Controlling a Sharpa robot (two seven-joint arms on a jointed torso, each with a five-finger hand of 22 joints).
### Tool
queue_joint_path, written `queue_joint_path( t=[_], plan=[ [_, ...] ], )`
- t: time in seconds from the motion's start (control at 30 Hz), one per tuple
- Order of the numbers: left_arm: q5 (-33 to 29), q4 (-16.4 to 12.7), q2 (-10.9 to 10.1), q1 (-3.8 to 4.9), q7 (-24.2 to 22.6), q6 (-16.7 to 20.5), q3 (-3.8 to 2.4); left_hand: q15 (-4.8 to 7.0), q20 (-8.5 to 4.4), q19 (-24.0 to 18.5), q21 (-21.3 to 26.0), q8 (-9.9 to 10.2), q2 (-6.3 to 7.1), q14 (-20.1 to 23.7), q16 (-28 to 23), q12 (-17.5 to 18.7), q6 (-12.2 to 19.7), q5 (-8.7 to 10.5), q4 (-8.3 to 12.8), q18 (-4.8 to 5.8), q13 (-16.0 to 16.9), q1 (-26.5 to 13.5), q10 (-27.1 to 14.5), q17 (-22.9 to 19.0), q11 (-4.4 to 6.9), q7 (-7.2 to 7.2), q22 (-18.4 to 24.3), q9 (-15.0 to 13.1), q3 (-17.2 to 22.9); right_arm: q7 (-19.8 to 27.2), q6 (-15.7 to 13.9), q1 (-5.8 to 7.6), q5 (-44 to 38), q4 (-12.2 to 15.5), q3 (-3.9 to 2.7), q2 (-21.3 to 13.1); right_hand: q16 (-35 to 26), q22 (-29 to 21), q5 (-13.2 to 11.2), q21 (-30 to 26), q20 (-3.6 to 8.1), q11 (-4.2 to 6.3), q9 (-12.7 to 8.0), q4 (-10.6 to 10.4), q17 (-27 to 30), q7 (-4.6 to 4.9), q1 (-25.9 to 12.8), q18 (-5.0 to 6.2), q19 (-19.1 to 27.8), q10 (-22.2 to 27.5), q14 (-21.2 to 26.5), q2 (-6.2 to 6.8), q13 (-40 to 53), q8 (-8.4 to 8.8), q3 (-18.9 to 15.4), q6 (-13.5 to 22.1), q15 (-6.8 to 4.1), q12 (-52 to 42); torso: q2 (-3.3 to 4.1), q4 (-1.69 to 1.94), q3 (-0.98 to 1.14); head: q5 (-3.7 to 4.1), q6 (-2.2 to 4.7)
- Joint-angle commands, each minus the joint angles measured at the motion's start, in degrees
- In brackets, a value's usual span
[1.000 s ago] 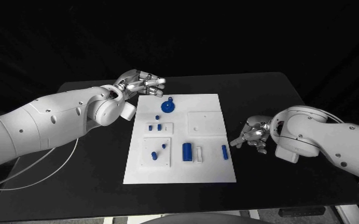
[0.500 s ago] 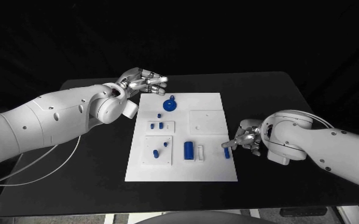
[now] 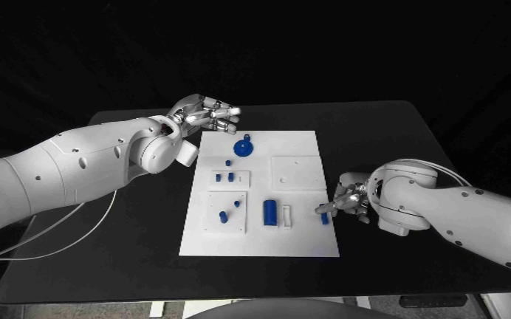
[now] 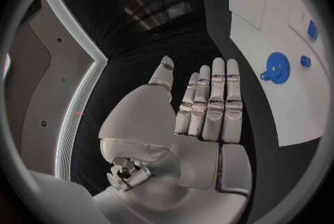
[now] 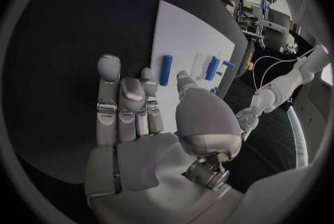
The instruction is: Assemble the parts on the task board
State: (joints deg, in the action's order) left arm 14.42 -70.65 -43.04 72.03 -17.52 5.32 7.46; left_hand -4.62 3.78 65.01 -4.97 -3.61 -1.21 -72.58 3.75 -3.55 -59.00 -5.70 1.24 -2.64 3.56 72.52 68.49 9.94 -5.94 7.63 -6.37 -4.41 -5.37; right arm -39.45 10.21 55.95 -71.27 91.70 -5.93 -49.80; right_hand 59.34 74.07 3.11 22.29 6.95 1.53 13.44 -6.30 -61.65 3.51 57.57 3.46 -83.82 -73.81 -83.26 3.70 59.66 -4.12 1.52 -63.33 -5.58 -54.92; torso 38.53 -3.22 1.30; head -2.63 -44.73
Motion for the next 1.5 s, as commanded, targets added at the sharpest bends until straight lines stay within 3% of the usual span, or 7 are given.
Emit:
queue_joint_path(
  t=[0.03, 0.2, 0.53, 0.8, 1.17, 1.3, 1.5],
  plan=[
    [0.2, -0.2, 0.0, 0.02, -0.4, -1.0, -0.02, -0.04, -0.08, 0.1, -0.2, -0.1, -0.66, -0.1, -0.1, -0.1, -0.4, -0.05, -0.1, 0.25, 0.1, -0.2, 0.0, -0.1, -0.13, 0.11, 0.1, 0.1, -0.3, -2.2, 1.7, -0.45, -2.4, -0.9, 0.43, 0.4, -0.3, 0.0, -0.3, -0.1, -0.07, 0.26, -0.3, 0.5, -0.1, 0.04, 0.2, -0.25, -2.5, 0.1, -0.2, -0.45, 0.1, 0.49, 0.0, -0.5, 0.08, 0.1, 0.04, 0.01, 0.01, -0.01, -0.04],
    [0.2, -0.2, 0.0, 0.02, -0.4, -1.1, -0.02, -0.04, -0.08, 0.1, -0.2, -0.1, -0.66, -0.1, -0.1, -0.1, -0.4, -0.05, -0.1, 0.25, 0.1, -0.2, 0.0, -0.1, -0.13, 0.11, 0.1, 0.1, -0.3, -2.2, 1.8, -0.80, -2.7, -1.4, 0.61, 1.1, -0.3, 0.0, -0.3, -0.1, -0.08, 0.36, -0.1, 3.2, -0.2, -0.04, 3.2, -0.28, -2.5, 0.0, -0.3, -2.00, 0.1, 0.40, 2.1, -1.1, 0.09, 0.0, 0.02, 0.00, 0.02, -0.08, -0.18],
    [0.2, -0.1, -0.1, 0.02, -0.2, -1.2, -0.02, -0.04, -0.08, 0.1, -0.2, -0.1, -0.66, -0.1, -0.1, -0.1, -0.4, -0.05, -0.1, 0.25, 0.1, -0.2, 0.0, -0.1, -0.13, 0.11, 0.1, 0.1, -0.3, -2.3, 1.8, -1.42, -2.7, -2.3, 1.14, 1.8, -0.3, 0.0, -0.1, 0.0, -0.17, 0.47, 0.0, 9.6, -0.1, -0.19, 5.4, -0.26, -2.5, -0.1, -0.3, -2.42, 0.2, 0.44, 7.8, -2.2, 0.11, -0.2, 0.00, 0.01, -0.04, -0.15, -0.61],
    [0.2, -0.2, -0.2, 0.02, -0.1, -1.2, -0.02, -0.03, -0.08, 0.1, -0.2, -0.2, -0.80, -0.1, -0.1, -0.1, -0.3, -0.12, -0.1, 0.24, 0.1, -0.1, 0.0, -0.1, -0.12, 0.12, 0.1, 0.1, -0.2, -2.3, 1.3, -1.66, -2.8, -2.6, 1.32, 1.8, -0.3, -0.1, 1.2, 0.0, -0.08, 0.76, 0.2, 15.7, 0.1, -0.59, 6.1, -0.34, -2.5, 0.1, -0.3, -5.44, -0.1, 0.49, 10.9, -2.8, -0.02, -0.4, -0.02, 0.00, -0.03, -0.12, -0.52],
    [0.3, -0.1, -0.3, 0.02, -0.1, -1.2, -0.01, -0.03, -0.08, 0.1, -0.3, -0.2, -0.94, -0.1, -0.1, -0.1, -0.3, -0.13, -0.1, 0.23, 0.0, -0.1, -0.1, -0.1, -0.13, 0.11, 0.1, 0.1, -0.2, -1.3, -2.8, -1.80, -0.7, -2.8, 1.32, 0.4, -0.4, 0.1, 3.4, 0.7, -0.03, 1.11, 1.2, 18.4, 0.6, -1.43, 3.6, -0.82, -2.5, -0.4, -0.4, -6.33, -0.5, 0.43, 19.6, -5.0, -0.05, -0.1, -0.01, -0.02, 0.03, -0.08, -0.37],
    [0.3, -0.1, -0.3, 0.02, 0.0, -1.2, -0.01, -0.03, -0.08, 0.1, -0.3, -0.2, -1.00, -0.1, -0.1, -0.1, -0.3, -0.16, -0.2, 0.23, 0.0, -0.1, 0.0, -0.1, -0.12, 0.12, 0.1, 0.1, -0.3, -0.1, -4.3, -1.79, 1.9, -2.9, 0.92, -0.9, -0.3, 0.3, 5.8, 0.9, -0.10, 1.09, 1.8, 19.2, 0.9, -1.42, 3.5, -0.90, -2.5, -0.7, -0.4, -6.07, -0.8, 0.42, 22.2, -5.4, 0.03, 0.1, -0.02, -0.09, 0.01, -0.07, -0.35],
    [0.3, 0.0, -0.2, 0.02, 0.0, -1.2, -0.01, -0.03, -0.08, 0.1, -0.3, -0.2, -1.01, -0.1, -0.1, -0.1, -0.3, -0.17, -0.2, 0.24, 0.0, -0.1, 0.0, -0.1, -0.12, 0.12, 0.1, 0.1, -0.3, 1.2, -4.9, -1.68, 5.4, -2.6, -0.85, -2.7, -0.4, 0.4, 6.4, 1.0, -0.14, 1.06, 2.1, 19.2, 1.2, -1.45, 2.5, -0.83, -2.4, -0.9, -0.3, -5.88, -1.0, 0.41, 23.8, -5.5, 0.06, 0.3, -0.07, -0.14, -0.03, 0.22, -0.12]
  ],
)
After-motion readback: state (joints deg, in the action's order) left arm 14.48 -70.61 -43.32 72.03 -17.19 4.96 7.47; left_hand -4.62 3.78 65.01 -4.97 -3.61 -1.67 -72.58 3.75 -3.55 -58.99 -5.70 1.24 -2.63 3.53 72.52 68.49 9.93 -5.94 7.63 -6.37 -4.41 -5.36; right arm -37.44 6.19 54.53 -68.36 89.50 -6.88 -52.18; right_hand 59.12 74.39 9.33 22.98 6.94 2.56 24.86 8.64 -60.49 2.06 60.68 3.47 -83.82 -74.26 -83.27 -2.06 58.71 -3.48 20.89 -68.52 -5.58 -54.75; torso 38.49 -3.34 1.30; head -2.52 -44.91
